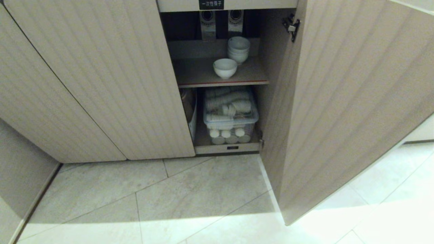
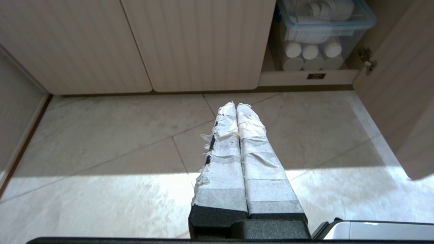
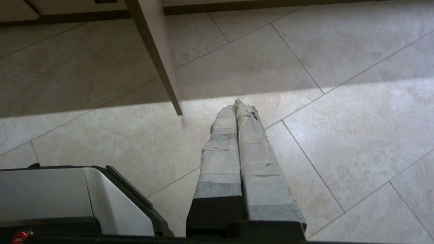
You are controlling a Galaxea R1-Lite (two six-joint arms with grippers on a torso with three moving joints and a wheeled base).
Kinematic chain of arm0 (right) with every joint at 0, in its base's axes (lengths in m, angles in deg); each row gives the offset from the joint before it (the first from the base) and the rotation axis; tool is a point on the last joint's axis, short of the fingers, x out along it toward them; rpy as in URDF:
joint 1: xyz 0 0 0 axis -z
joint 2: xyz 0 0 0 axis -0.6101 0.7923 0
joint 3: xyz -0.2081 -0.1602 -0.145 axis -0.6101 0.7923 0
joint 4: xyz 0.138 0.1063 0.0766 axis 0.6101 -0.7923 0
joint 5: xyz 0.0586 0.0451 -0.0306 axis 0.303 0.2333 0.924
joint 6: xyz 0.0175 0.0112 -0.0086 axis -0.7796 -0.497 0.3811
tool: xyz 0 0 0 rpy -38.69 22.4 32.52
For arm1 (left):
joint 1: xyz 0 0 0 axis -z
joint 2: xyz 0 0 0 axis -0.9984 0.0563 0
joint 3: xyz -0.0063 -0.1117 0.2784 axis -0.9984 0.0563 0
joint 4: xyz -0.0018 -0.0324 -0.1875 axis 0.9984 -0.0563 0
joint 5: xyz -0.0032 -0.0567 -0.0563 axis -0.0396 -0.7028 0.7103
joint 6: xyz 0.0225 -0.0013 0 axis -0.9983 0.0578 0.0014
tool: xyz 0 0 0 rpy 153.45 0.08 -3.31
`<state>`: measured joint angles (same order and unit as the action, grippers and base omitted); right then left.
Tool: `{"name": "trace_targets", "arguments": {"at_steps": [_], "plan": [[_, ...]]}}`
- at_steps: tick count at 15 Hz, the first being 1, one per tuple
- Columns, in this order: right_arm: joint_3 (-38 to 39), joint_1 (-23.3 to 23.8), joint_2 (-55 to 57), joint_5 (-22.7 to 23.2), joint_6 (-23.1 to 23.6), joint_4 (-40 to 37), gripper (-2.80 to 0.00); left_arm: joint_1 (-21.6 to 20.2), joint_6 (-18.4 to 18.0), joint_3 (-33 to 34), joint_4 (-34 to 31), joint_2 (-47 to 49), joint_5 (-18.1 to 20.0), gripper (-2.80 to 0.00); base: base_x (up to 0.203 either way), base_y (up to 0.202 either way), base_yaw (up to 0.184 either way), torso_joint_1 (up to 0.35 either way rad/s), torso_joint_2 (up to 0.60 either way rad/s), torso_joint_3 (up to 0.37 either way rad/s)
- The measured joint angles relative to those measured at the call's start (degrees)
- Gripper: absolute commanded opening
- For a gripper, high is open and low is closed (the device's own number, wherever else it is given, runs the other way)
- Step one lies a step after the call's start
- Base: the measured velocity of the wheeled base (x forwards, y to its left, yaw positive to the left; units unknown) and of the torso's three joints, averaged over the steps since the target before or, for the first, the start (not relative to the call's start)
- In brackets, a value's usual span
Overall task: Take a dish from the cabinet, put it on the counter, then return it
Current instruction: Close the cabinet door
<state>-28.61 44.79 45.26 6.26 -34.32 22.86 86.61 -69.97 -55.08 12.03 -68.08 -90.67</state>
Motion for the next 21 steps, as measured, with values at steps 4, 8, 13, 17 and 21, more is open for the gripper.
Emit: {"name": "trace_targets", "arguments": {"at_steps": [4, 8, 13, 17, 21], "plan": [[0.0, 0.02, 0.01, 0.0, -0.04, 0.07, -2.8, 0.0, 0.06, 0.0, 0.05, 0.0, 0.05, -2.8, -0.032, 0.0, -0.001, -0.001, 0.0, 0.002], [0.0, 0.0, 0.0, 0.0, -0.06, 0.05, -2.8, 0.01, 0.06, 0.0, 0.05, 0.0, 0.05, -2.8, 0.0, 0.0, 0.0, 0.0, 0.0, 0.0], [0.0, 0.0, 0.0, -0.07, 0.49, 0.48, -2.8, 0.02, 0.08, 0.0, 0.05, 0.0, 0.05, -2.8, 0.0, 0.0, 0.0, 0.0, 0.0, 0.0], [-4.72, -2.08, 1.54, 0.34, -0.32, 3.68, -2.8, 0.0, 0.06, 0.0, 0.05, 0.0, 0.03, -2.8, 0.0, 0.0, 0.0, 0.0, 0.0, 0.0], [-14.4, -4.69, 9.05, 0.28, -0.37, 4.98, -2.8, 0.0, 0.06, 0.0, 0.05, 0.0, 0.04, -2.8, 0.0, 0.0, 0.0, 0.0, 0.0, 0.0]]}}
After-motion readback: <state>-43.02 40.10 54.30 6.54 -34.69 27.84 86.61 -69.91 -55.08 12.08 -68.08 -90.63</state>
